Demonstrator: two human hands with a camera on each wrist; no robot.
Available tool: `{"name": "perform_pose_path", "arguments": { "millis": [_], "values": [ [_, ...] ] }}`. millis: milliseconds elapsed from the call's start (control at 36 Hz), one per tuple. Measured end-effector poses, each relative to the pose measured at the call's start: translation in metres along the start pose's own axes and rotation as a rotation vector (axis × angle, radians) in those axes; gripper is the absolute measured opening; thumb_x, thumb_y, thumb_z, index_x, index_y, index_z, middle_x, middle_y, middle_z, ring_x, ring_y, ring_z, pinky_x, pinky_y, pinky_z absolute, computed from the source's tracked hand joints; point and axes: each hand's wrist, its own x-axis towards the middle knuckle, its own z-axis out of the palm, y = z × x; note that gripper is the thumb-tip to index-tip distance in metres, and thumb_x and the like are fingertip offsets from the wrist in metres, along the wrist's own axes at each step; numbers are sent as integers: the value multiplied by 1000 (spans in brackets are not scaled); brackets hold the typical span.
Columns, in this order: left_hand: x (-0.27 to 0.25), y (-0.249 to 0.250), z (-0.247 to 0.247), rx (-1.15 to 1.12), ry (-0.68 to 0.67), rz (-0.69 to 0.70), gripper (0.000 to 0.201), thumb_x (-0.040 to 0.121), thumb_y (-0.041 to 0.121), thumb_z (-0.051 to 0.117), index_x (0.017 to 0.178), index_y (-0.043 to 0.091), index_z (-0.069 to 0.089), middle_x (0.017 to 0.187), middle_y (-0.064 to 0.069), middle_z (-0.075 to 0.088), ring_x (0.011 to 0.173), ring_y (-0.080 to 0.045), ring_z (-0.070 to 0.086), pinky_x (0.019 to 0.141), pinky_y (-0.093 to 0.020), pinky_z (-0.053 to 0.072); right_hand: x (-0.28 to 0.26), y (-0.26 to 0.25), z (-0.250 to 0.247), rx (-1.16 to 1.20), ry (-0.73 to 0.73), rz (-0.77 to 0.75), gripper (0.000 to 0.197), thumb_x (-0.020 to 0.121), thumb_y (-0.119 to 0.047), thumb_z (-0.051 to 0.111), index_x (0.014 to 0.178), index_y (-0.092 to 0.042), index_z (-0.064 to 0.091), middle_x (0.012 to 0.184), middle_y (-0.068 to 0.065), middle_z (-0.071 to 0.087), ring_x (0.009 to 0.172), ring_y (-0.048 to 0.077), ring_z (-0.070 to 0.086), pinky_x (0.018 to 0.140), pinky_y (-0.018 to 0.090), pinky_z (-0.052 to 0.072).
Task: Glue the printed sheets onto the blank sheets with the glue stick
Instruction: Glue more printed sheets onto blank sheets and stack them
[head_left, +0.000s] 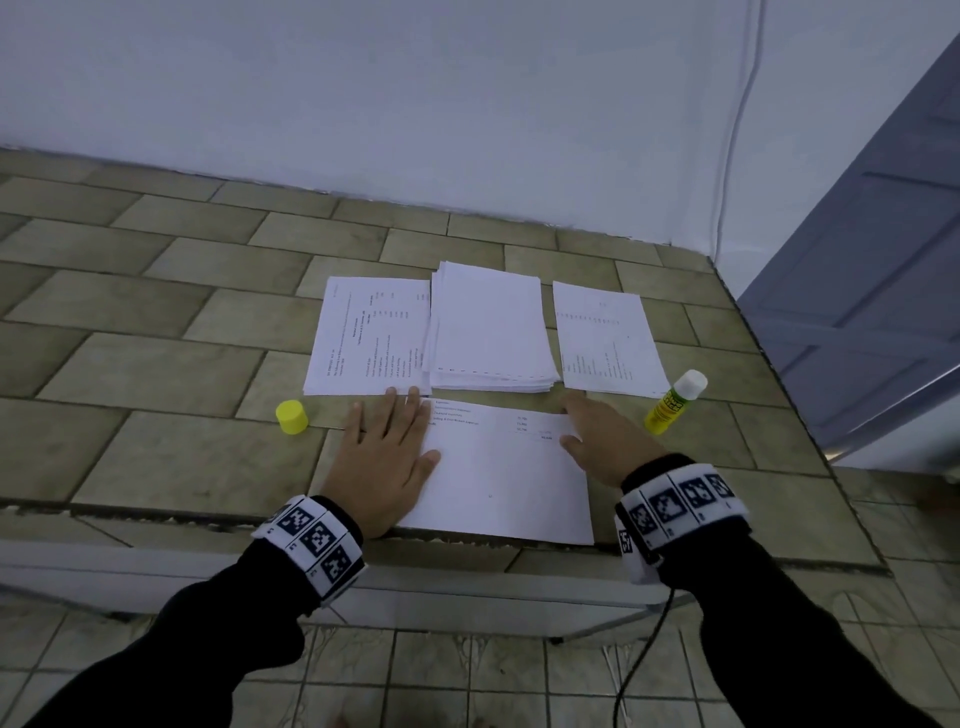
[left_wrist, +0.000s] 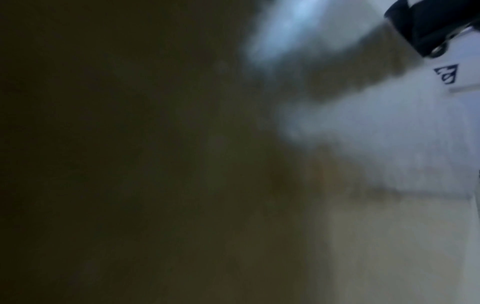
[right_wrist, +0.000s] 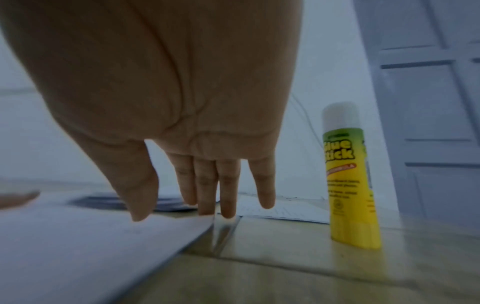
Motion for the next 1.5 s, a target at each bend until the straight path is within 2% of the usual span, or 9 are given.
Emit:
{"name": "perform_pose_path", "arguments": {
  "millis": [167, 361, 611, 805, 1000, 1139, 1250, 1389, 1500],
  "values": [
    [0, 1, -3, 9, -18, -11, 75, 102, 50, 5, 144, 2, 44, 151, -14, 42, 137, -35, 42, 105, -62, 35, 17, -3, 0, -225, 54, 24, 38, 99, -29, 46, 130, -8, 43, 128, 10, 46, 118, 26, 48, 96, 40, 45],
    [-1, 1, -4, 4, -44, -5, 75, 102, 51, 5, 144, 3, 43, 152, -13, 40, 137, -35, 43, 105, -61, 34, 23, 1, -11, -49, 50, 14, 7, 97, -16, 49, 97, -9, 49, 111, 12, 51, 104, 26, 50, 80, 30, 40],
    [-3, 2, -8, -110, 21, -32, 92, 85, 71, -16, 155, 12, -5, 161, -4, -21, 150, -19, -13, 122, -47, -1, -5, 18, -66, 261, 94, -70, 7, 92, -10, 61, 85, -12, 60, 80, -1, 62, 57, 10, 60, 50, 10, 43],
    [-5, 4, -7, -240, 113, -59, 91, 91, 70, 0, 154, 4, -1, 163, -8, -13, 151, -17, -7, 122, -45, 3, 3, 31, -101, 597, 324, -15, 13, 89, -4, 63, 84, -15, 59, 76, 5, 69, 64, 27, 70, 73, 44, 58],
    [-4, 4, -7, -216, 71, -66, 98, 86, 75, -7, 156, 6, 4, 163, -8, -9, 151, -19, -6, 123, -45, 4, 49, 21, -72, 963, 403, 147, 18, 86, 6, 59, 84, -11, 56, 89, 17, 60, 64, 26, 68, 77, 46, 59],
    [-3, 3, -6, -176, 62, -71, 97, 85, 76, -4, 156, 11, 7, 164, -6, -4, 151, -17, -5, 122, -39, -3, 79, 5, -44, 1053, 353, 217, 13, 88, 9, 57, 84, -3, 60, 98, 19, 59, 61, 24, 66, 64, 32, 61],
    [-3, 4, -7, -171, 52, -77, 101, 82, 78, -9, 157, 11, 7, 164, -6, -2, 151, -17, -5, 120, -35, -8, 89, -6, -33, 919, 373, 228, 16, 90, 2, 59, 106, 3, 61, 86, 7, 55, 54, 16, 63, 51, 16, 54],
    [-4, 4, -8, -190, 50, -83, 99, 84, 77, -3, 156, 11, 9, 164, -5, 0, 151, -16, -5, 121, -37, -7, 97, -13, -27, 486, 382, 206, 21, 89, -15, 64, 108, -7, 63, 105, 8, 62, 99, 23, 60, 80, 26, 44],
    [-4, 4, -8, -190, 44, -80, 104, 80, 80, -9, 156, 11, 9, 164, -5, 0, 151, -15, -5, 121, -37, -6, 97, -19, -23, 255, 292, 174, 19, 88, -18, 61, 106, -10, 61, 112, 11, 62, 104, 27, 58, 82, 31, 47]
  ]
}}
